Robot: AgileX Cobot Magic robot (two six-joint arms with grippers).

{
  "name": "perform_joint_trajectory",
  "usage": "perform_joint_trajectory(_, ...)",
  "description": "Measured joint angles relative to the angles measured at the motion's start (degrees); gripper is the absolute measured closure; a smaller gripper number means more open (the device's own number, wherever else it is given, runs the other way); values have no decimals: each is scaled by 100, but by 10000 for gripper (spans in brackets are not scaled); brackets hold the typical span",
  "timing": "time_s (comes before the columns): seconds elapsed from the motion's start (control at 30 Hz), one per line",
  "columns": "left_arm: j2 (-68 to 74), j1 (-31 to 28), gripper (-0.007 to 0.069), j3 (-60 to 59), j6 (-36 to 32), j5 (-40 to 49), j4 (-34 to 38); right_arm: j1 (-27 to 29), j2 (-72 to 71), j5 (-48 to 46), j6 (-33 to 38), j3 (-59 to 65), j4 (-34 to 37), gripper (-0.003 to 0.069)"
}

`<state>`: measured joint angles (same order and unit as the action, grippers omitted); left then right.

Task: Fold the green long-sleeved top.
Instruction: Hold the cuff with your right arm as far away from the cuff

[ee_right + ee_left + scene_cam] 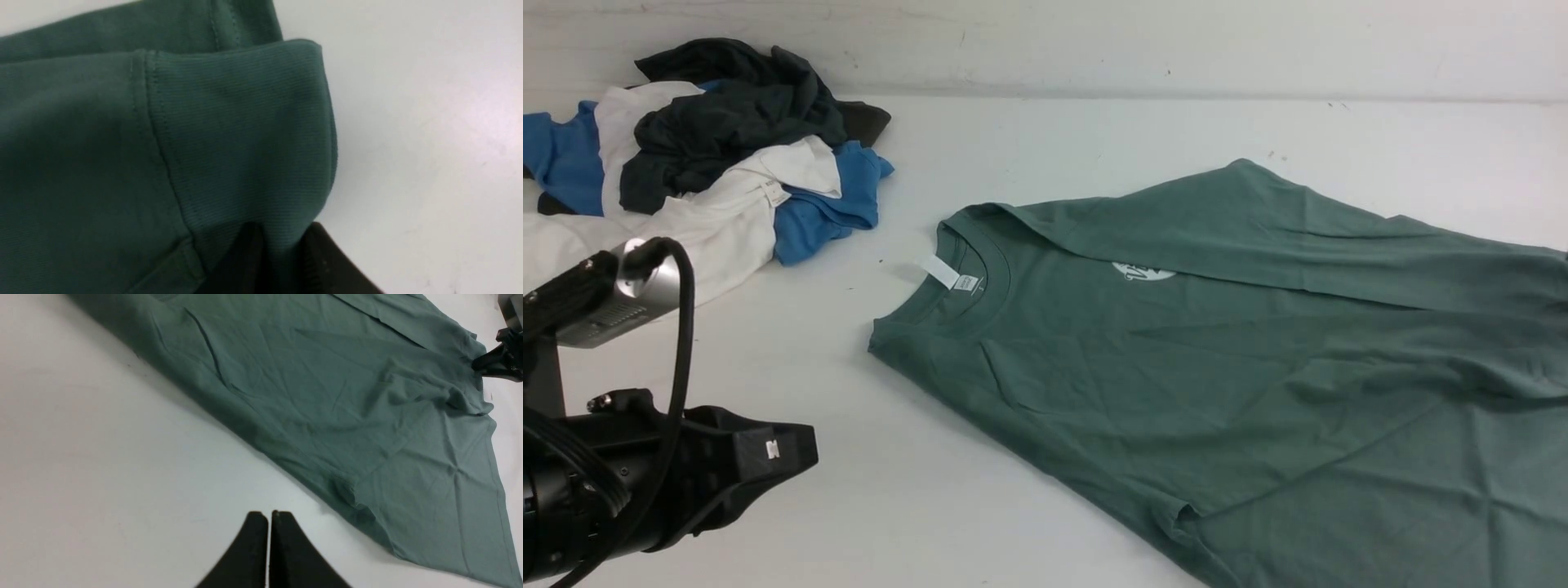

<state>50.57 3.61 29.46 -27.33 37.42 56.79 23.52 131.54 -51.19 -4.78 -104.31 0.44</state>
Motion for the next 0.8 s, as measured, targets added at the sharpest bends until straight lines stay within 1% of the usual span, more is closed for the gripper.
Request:
perform_joint_trajectory(0.03,0,0,625,0,0,0,0,0,-20,0,0,0,-44,606)
perform_joint_trajectory(0.07,0,0,625,0,0,-6,0,0,-52,-8,0,0,-81,613)
perform_joint_trajectory(0.27,0,0,625,0,-5,-6,5,-6,-328,-54,23,0,-374,613)
perform_joint_trajectory(0.47,0,0,625,0,-23,-6,5,-70,-766,-171,22,0,-1034,613)
perform_joint_trajectory(0.8,0,0,625,0,-25,66,5,-81,-528,-160,47,0,-1151,610)
